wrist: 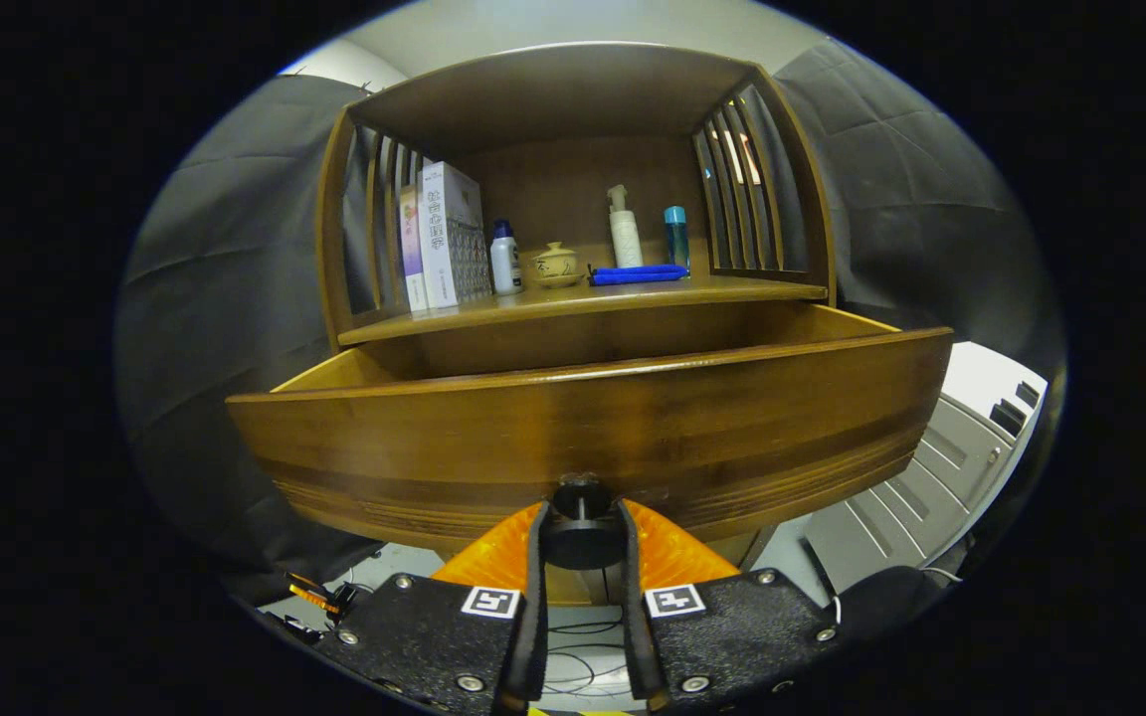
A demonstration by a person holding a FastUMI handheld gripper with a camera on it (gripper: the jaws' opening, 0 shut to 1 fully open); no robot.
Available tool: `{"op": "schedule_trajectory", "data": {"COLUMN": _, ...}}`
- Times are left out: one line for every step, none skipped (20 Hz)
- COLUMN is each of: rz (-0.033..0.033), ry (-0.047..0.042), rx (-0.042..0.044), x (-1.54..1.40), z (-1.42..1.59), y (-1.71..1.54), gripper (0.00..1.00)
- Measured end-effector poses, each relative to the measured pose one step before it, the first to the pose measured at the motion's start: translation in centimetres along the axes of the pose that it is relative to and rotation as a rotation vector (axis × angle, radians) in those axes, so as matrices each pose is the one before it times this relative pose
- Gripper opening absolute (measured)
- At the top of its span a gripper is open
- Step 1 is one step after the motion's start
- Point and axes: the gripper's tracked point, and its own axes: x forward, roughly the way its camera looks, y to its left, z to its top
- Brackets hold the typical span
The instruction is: Pull open the drawer, take out the items inside it, and place them on the countertop above the cabinet.
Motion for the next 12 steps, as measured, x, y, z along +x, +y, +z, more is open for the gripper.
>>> {"op": "schedule_trajectory", "data": {"rz": -0.00108, "ry": 0.00349, "rx": 0.00021, "x": -0.739, "z": -0.372, "y": -0.007, "gripper": 0.32}}
{"op": "schedule_trajectory", "data": {"rz": 0.00256, "ry": 0.00684, "rx": 0.00053, "x": -0.631, "z": -0.321, "y": 0.022, "gripper": 0.32}}
{"op": "schedule_trajectory", "data": {"rz": 0.00513, "ry": 0.00359, "rx": 0.00251, "x": -0.611, "z": -0.404, "y": 0.085, "gripper": 0.32}}
{"op": "schedule_trajectory", "data": {"rz": 0.00742, "ry": 0.00317, "rx": 0.00031, "x": -0.558, "z": -0.292, "y": 0.094, "gripper": 0.32}}
{"op": "schedule_trajectory", "data": {"rz": 0.00673, "ry": 0.00442, "rx": -0.00141, "x": -0.536, "z": -0.357, "y": 0.106, "gripper": 0.32}}
{"op": "schedule_trajectory", "data": {"rz": 0.00459, "ry": 0.00762, "rx": -0.00589, "x": -0.355, "z": -0.203, "y": 0.103, "gripper": 0.32}}
{"op": "schedule_trajectory", "data": {"rz": 0.00015, "ry": 0.00587, "rx": -0.00393, "x": -0.139, "z": -0.162, "y": 0.078, "gripper": 0.32}}
{"op": "schedule_trajectory", "data": {"rz": 0.0001, "ry": 0.00187, "rx": -0.00082, "x": 0.034, "z": 0.027, "y": -0.006, "gripper": 0.32}}
{"op": "schedule_trajectory", "data": {"rz": 0.00447, "ry": 0.00392, "rx": 0.00255, "x": -0.027, "z": -0.036, "y": 0.009, "gripper": 0.39}}
{"op": "schedule_trajectory", "data": {"rz": 0.00876, "ry": 0.00638, "rx": 0.0068, "x": -0.059, "z": -0.08, "y": 0.127, "gripper": 0.46}}
{"op": "schedule_trajectory", "data": {"rz": 0.01467, "ry": 0.00299, "rx": 0.00494, "x": -0.205, "z": -0.067, "y": 0.153, "gripper": 0.53}}
{"op": "schedule_trajectory", "data": {"rz": 0.00877, "ry": -0.01358, "rx": 0.00333, "x": -0.455, "z": 0.217, "y": -0.138, "gripper": 0.6}}
